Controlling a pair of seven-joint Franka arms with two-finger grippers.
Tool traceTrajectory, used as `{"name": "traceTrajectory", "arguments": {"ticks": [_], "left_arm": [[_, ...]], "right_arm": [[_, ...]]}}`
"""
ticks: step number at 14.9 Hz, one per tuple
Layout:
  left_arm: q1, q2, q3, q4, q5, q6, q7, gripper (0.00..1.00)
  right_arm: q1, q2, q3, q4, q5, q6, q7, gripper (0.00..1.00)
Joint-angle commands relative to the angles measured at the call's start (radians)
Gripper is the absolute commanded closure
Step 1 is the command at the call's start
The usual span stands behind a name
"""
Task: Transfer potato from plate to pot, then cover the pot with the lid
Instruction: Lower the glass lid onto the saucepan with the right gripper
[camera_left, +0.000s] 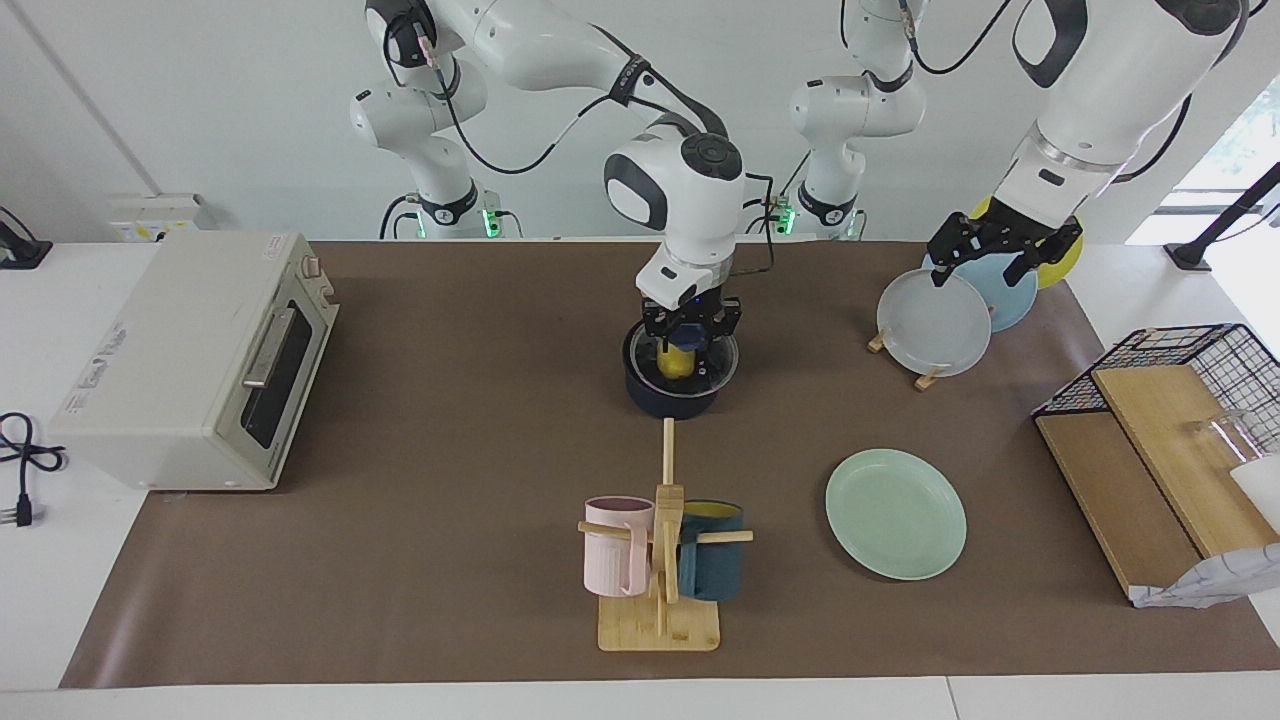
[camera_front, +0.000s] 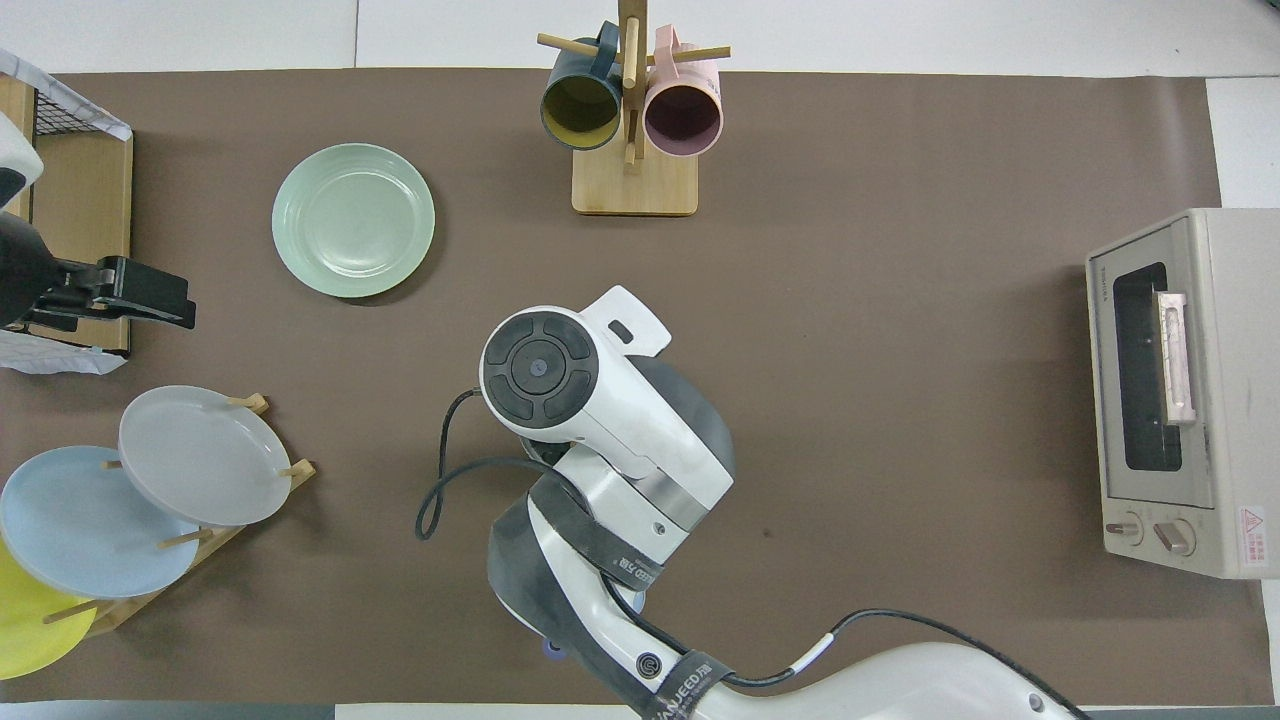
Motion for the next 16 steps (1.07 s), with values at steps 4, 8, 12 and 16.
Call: {"name": "traceTrajectory", "arguments": {"ticks": [4,8,12,16], "left_arm": [[-0.021,-0.037,0.01,-0.043,0.018,-0.015,0.005,0.0],[-0.021,-0.038,0.007,-0.046,0.018,-0.015,0.002,0.0],[-0.012,-0.04,0.007,-0.046,0.018,-0.014,-0.002,0.0],[-0.009,-0.04,0.007,-0.046,0.018,-0.011,-0.004,0.0]], "right_arm": [[-0.016,0.006,0.01,0.014,-0.003,-0.02,0.016,1.0],[-0.025,0.005,0.009,0.014,0.06,-0.037,0.02,1.0],[-0.025,0.003,0.009,0.011,0.065,-0.043,0.034,1.0],[-0.027,0.0,0.009,0.001,0.065,-0.046,0.04,1.0]]}}
